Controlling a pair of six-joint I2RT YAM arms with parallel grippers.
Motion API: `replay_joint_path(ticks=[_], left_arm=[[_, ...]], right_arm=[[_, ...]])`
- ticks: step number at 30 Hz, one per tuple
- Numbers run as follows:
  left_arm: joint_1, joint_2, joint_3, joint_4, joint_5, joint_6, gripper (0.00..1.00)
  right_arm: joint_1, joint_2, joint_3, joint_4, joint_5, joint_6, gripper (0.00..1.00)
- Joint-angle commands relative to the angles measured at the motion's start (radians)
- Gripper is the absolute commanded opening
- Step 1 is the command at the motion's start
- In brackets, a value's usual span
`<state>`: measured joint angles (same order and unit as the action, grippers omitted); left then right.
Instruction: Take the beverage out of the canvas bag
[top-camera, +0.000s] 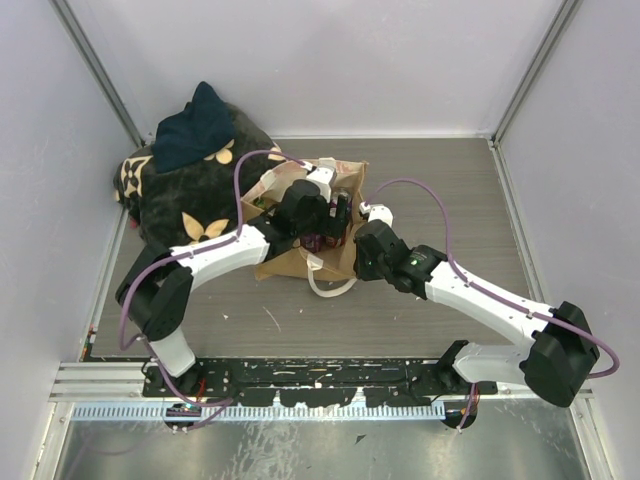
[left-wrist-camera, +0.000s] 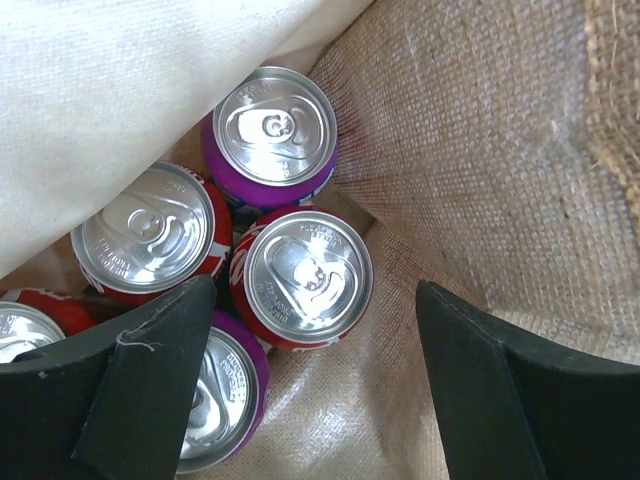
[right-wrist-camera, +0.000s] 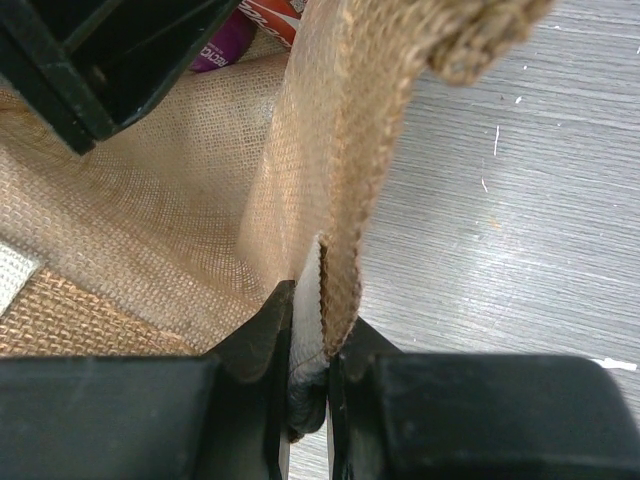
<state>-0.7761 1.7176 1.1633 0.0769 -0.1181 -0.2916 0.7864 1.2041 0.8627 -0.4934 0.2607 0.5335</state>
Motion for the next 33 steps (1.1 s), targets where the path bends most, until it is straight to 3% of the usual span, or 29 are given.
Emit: replay_joint_path(ticks=[1,5,14,23,33], left_arm=[[0.0,0.052,0.024,-0.021,-0.007,0.025,0.88],[0.001,0.072,0.035,-0.029,-0.011,0.033,0.88],[0.0,0.106,0.021,-0.056,-0.019,0.02,0.77],[0.001,0.173,0.045,-0.068,-0.013,0.008,0.79],[0.001,0.207,0.059,-0.161,-0.105,-0.005,0.79]], right_arm=[[0.005,-0.006,-0.001,-0.019,0.017,0.001,0.01],[0.005,0.003,0.001,-0.017,0.014,-0.001,0.0],[0.005,0.003,0.001,-0.019,0.011,-0.002,0.01],[0.005,-0.004,-0.004,-0.018,0.008,-0.002,0.01],[0.006,-0.033,-0.013,-0.024,0.016,0.003,0.01]])
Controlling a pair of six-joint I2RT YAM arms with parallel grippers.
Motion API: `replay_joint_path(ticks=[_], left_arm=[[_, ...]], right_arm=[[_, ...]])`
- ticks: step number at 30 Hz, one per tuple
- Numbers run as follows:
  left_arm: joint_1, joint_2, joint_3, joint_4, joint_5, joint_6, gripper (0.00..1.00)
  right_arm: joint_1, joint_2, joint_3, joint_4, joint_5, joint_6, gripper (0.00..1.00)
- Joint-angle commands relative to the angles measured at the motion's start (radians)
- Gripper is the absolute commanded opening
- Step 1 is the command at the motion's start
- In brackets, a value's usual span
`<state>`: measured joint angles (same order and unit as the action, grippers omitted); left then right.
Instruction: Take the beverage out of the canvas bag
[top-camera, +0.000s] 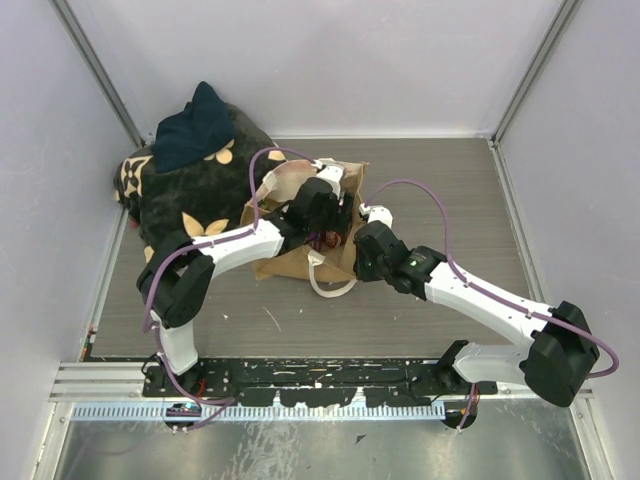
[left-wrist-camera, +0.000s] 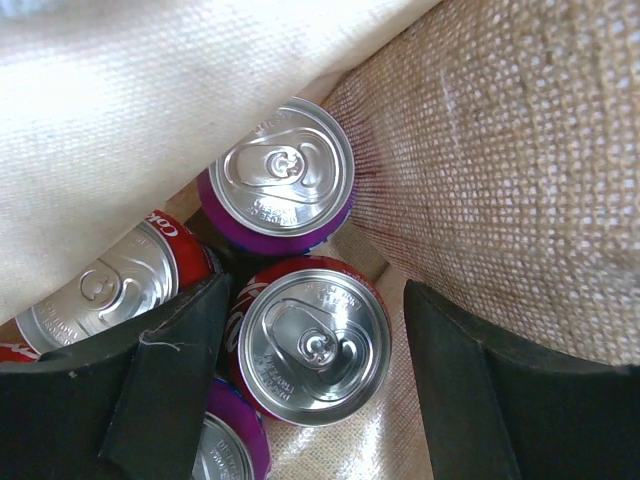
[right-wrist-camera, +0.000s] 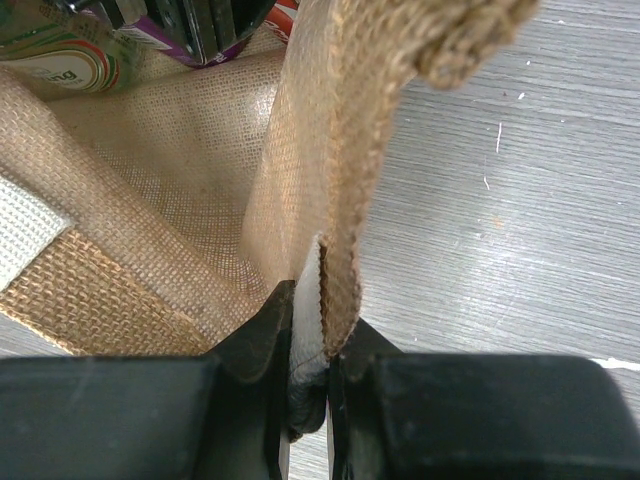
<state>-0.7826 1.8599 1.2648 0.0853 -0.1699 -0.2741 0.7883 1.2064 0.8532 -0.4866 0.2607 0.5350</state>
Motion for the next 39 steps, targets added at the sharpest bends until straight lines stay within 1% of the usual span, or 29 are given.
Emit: replay_joint_path(ticks=[1,6,13,15,20,22,23,27,30,32,39], left_arm=[[0.007,0.065,-0.049,-0.18,-0.058,-0.022,0.78],[0.007,0.064,-0.082,-0.205,-0.062,-0.023,0.79],[-0.007,0.089,-0.097,-0.21,0.03,-0.015,0.8],[-0.023,0.098,-0.088,-0.223,0.035,0.001,0.8],[-0.062,0.12,-0.073,-0.275,0.004,0.028,0.87],[-0.064,0.127,-0.075,-0.288,-0.019,0.023,0.94],[-0.065,0.13,-0.075,-0.299,-0.032,0.02,0.95],[-0.065,0.151,-0.07,-0.326,-0.062,0.023,0.99],[-0.065,0.17,-0.065,-0.331,-0.063,0.023,1.0],[-0.065,0.184,-0.059,-0.342,-0.062,0.02,0.99],[-0.064,0.216,-0.068,-0.371,-0.036,0.013,0.8]], right_arm=[[0.003,-0.033,0.0,-0.03,0.016,0.0,0.01],[0.004,-0.018,0.016,-0.033,0.011,-0.011,0.01],[0.003,-0.007,0.03,-0.034,0.008,-0.017,0.01],[0.004,-0.005,0.035,-0.033,0.01,-0.02,0.01],[0.004,-0.001,0.049,-0.033,0.014,-0.023,0.01],[0.003,-0.003,0.051,-0.034,0.016,-0.021,0.01],[0.003,-0.003,0.05,-0.033,0.015,-0.022,0.01],[0.003,-0.006,0.048,-0.032,0.017,-0.023,0.02],[0.004,-0.004,0.047,-0.032,0.018,-0.024,0.02],[0.003,-0.004,0.049,-0.031,0.018,-0.024,0.02],[0.003,-0.008,0.048,-0.029,0.027,-0.021,0.02]])
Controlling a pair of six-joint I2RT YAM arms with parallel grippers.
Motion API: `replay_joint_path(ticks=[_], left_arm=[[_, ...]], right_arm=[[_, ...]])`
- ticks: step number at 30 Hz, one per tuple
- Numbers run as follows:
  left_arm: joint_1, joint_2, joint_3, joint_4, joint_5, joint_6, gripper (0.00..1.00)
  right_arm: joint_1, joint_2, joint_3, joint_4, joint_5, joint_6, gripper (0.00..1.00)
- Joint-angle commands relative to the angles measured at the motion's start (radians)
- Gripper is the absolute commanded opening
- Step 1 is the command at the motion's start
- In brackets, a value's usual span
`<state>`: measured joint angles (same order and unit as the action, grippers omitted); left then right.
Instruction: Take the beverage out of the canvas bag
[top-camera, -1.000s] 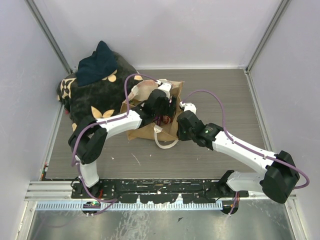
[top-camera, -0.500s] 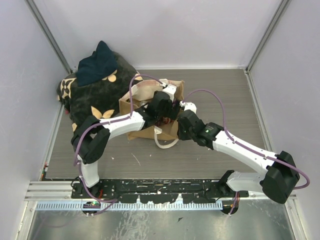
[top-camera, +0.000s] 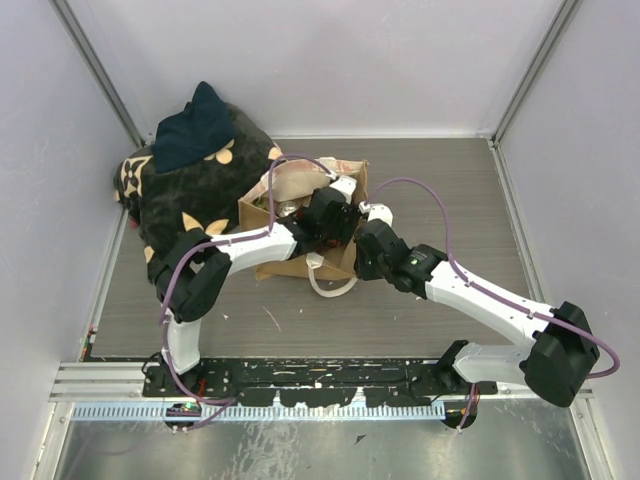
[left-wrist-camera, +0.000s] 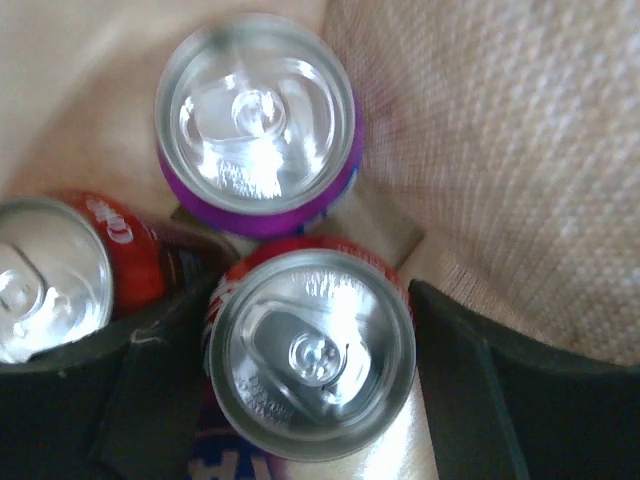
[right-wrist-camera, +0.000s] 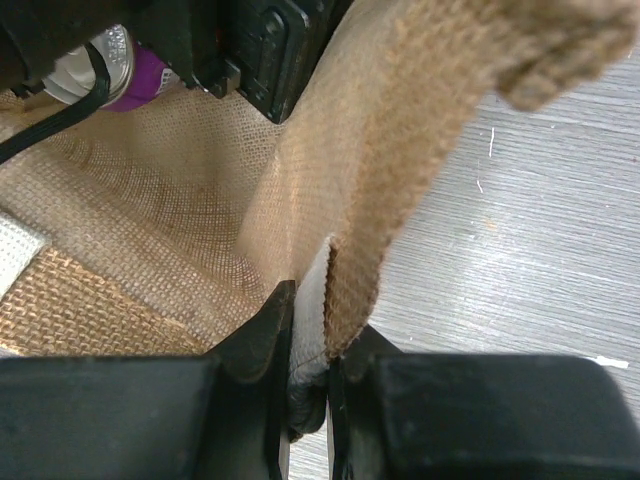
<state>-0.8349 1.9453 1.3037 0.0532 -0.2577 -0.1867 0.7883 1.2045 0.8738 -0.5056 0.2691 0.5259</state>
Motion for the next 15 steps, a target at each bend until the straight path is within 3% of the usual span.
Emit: replay_joint_path(ticks=[1,4,7,9,12,15], left_arm=[[-0.012,0.132,-0.112,-0.341,0.053,-0.075,0.79],[-0.012,0.132,-0.12,-0.341,0.059,-0.076,0.71],[-0.012,0.128,-0.12,-0.341,0.066,-0.074,0.56],[-0.012,0.124,-0.116,-0.341,0.07,-0.072,0.38],[-0.013,0.102,-0.101,-0.344,0.075,-0.064,0.05],[-0.013,0.05,-0.078,-0.345,0.065,-0.04,0.0]], right_arm=[[0.003,-0.005,0.027,-0.009,0.019,-0.012,0.02],[0.003,-0.005,0.026,-0.004,0.022,-0.012,0.02],[0.004,-0.002,0.027,-0.003,0.022,-0.012,0.02],[0.003,-0.001,0.026,-0.001,0.023,-0.011,0.02],[0.003,0.001,0.024,-0.001,0.025,-0.01,0.02],[0.003,0.003,0.022,0.002,0.028,-0.012,0.02]])
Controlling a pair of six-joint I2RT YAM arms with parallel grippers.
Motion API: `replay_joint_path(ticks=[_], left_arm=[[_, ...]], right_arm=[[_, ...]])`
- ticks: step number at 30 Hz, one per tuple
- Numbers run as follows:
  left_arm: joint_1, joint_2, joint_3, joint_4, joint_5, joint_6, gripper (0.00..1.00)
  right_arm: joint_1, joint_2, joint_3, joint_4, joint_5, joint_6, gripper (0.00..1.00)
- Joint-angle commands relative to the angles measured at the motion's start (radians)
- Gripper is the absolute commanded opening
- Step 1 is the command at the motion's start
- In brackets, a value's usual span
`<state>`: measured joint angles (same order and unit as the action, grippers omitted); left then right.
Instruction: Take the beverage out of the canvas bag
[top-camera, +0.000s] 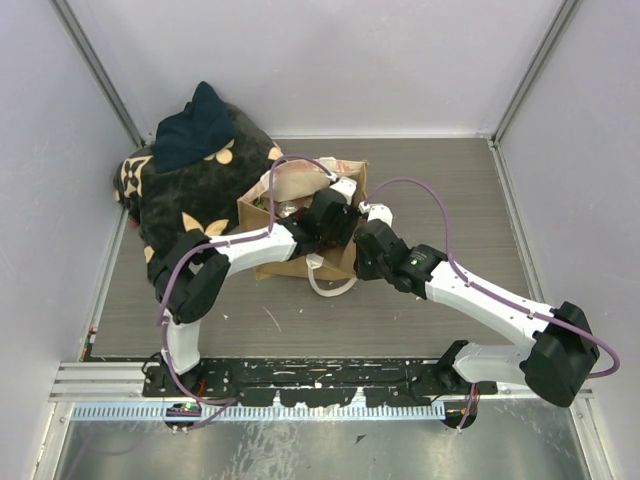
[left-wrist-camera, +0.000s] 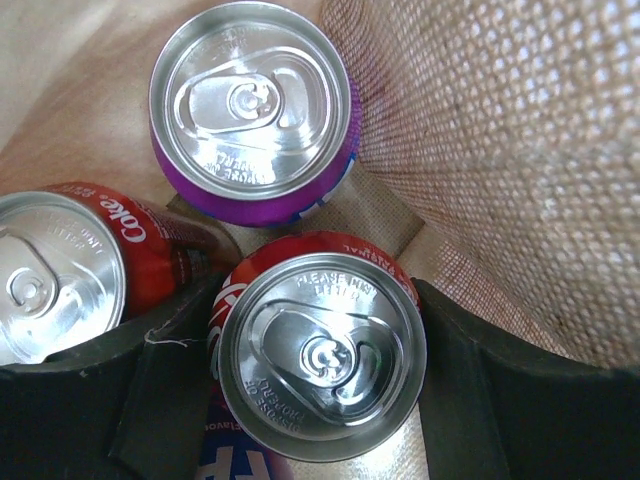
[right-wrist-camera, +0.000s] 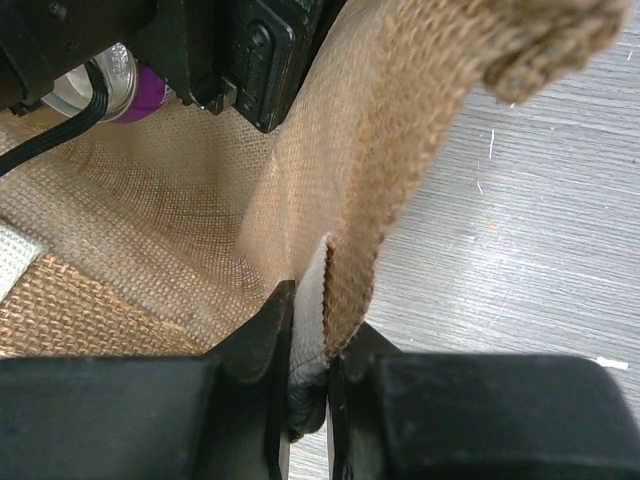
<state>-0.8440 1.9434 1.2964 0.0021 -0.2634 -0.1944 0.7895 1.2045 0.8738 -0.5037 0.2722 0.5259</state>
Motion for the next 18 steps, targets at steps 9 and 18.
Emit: replay_joint_path(ticks=[9,18], left_arm=[[-0.004,-0.173,0.051,-0.296,0.005,0.095,0.0],[-0.004,-0.322,0.072,-0.249,-0.002,0.098,0.0]], right_arm=[[0.003,0.015,0.005,0.026,0.02,-0.041,0.0],[0.004,0.029,-0.006,0.044,0.035,-0.063,0.01]])
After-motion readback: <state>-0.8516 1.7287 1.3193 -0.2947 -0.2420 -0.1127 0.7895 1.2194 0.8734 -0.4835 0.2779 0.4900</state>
